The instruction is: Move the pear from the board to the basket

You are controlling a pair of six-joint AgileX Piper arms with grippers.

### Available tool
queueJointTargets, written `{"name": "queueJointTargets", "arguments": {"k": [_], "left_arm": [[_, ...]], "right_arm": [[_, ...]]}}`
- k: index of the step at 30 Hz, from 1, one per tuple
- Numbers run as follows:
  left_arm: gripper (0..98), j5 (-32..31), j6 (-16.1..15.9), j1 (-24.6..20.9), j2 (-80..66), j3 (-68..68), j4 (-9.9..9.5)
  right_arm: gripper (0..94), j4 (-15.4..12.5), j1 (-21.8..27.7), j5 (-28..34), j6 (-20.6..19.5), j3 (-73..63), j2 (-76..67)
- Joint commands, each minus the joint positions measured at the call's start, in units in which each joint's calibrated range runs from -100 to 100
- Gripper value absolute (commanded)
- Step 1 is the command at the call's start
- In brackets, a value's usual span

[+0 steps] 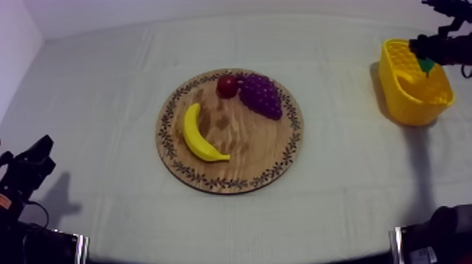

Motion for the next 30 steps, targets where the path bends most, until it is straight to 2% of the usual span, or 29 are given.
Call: {"name": "queueJointTargets", "arguments": {"k": [1, 9, 14, 17, 24, 30], "left_arm": [[0.1, 0.0, 0.0, 0.0, 0.0, 0.0, -0.02], [0.1, 0.0, 0.0, 0.0, 0.0, 0.0, -0.02], [0.1, 0.0, 0.0, 0.0, 0.0, 0.0, -0.02], [0.1, 0.0, 0.0, 0.0, 0.0, 0.0, -0.02], [0.1, 0.0, 0.0, 0.0, 0.0, 0.0, -0.02], [0.1, 0.0, 0.0, 0.0, 0.0, 0.0, -0.02]], "right_arm": [[26.0, 0.1, -0.4, -0.1, -0.2, 0.4, 0.1], [40.0, -0.2, -1.6, -4.1, -0.3, 3.1, 0.2], [45.2, -5.6, -2.2, -6.8, 5.4, 3.3, 0.4], [46.3, -7.7, -2.3, -7.2, 7.5, 3.0, 0.5], [48.0, -8.8, -2.1, -6.9, 8.8, 2.8, 0.4], [52.3, -8.2, -2.2, -7.2, 8.6, 3.6, 0.4]]}}
